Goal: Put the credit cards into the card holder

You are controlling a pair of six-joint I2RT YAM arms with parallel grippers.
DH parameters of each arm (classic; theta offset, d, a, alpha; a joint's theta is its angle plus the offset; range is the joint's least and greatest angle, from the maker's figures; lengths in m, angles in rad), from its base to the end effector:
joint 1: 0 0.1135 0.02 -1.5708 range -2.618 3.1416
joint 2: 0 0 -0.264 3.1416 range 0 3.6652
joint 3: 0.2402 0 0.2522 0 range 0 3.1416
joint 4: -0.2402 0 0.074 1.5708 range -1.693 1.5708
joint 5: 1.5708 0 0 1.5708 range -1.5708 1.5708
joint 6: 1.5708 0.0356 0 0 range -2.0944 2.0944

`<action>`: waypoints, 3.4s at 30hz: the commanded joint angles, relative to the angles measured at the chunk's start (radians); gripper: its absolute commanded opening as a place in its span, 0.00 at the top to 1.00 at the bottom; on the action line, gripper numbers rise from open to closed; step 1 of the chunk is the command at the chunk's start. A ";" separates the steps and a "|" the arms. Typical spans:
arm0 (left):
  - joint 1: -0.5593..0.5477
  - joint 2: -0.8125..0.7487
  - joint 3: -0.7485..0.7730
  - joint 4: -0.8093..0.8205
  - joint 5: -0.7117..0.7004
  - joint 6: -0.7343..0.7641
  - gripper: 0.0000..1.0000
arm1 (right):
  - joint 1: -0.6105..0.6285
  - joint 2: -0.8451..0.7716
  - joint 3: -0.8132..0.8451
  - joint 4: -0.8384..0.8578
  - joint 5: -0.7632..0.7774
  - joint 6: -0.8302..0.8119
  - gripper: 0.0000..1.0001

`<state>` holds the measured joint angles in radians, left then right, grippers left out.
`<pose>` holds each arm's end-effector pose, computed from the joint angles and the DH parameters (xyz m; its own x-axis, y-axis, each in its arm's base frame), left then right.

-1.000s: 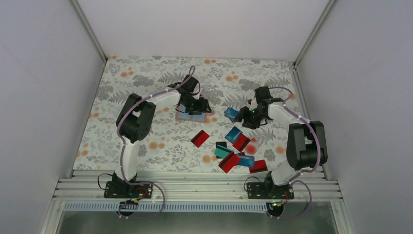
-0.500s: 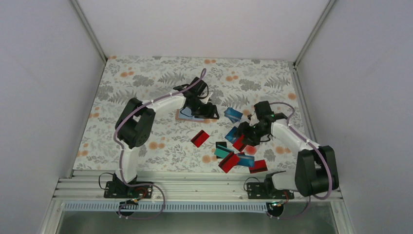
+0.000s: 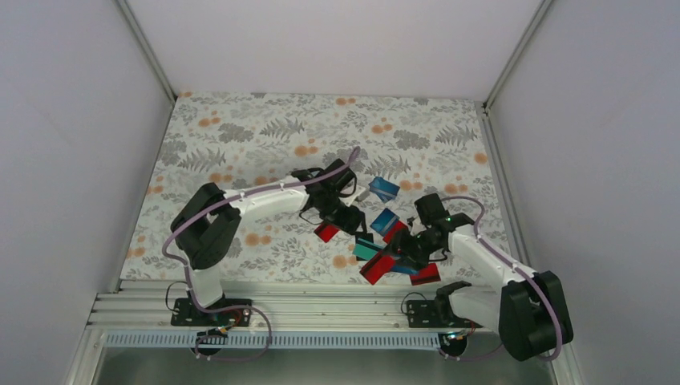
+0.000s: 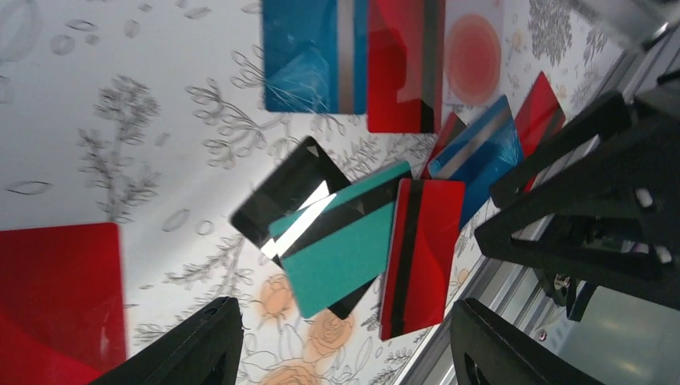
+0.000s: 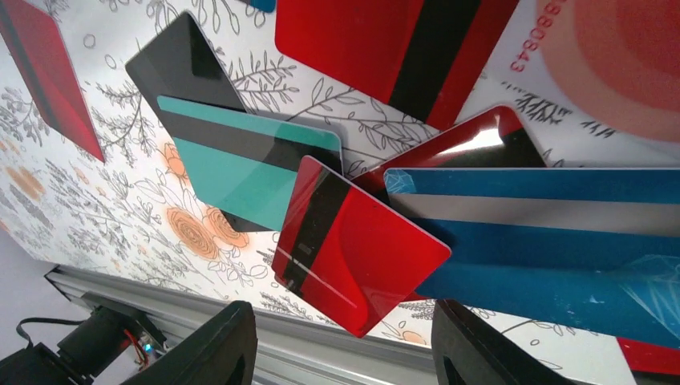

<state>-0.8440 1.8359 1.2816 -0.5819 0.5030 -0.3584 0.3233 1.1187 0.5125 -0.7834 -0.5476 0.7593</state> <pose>0.2352 -0.2904 0.1949 -0.8414 0.4838 -0.2409 0.5280 0.6409 -0.5572 0.1449 0.0681 0.1580 -0.9244 0.3101 0.2218 0.3808 0.7807 0.4955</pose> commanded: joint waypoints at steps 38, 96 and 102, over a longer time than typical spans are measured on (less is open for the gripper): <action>-0.284 -0.172 -0.132 0.091 -0.205 -0.223 0.39 | 0.041 0.139 -0.086 0.049 0.255 0.037 0.49; -0.345 0.092 -0.145 0.348 0.151 -0.743 0.41 | 0.188 0.170 -0.009 -0.061 0.342 0.250 0.93; -0.379 0.095 -0.175 0.415 0.023 -0.910 0.42 | 0.188 0.131 -0.032 -0.054 0.346 0.251 0.94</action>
<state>-1.1908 1.9141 1.1152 -0.2649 0.6117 -1.1076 0.5079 1.2457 0.5419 -0.9287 -0.2245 1.0042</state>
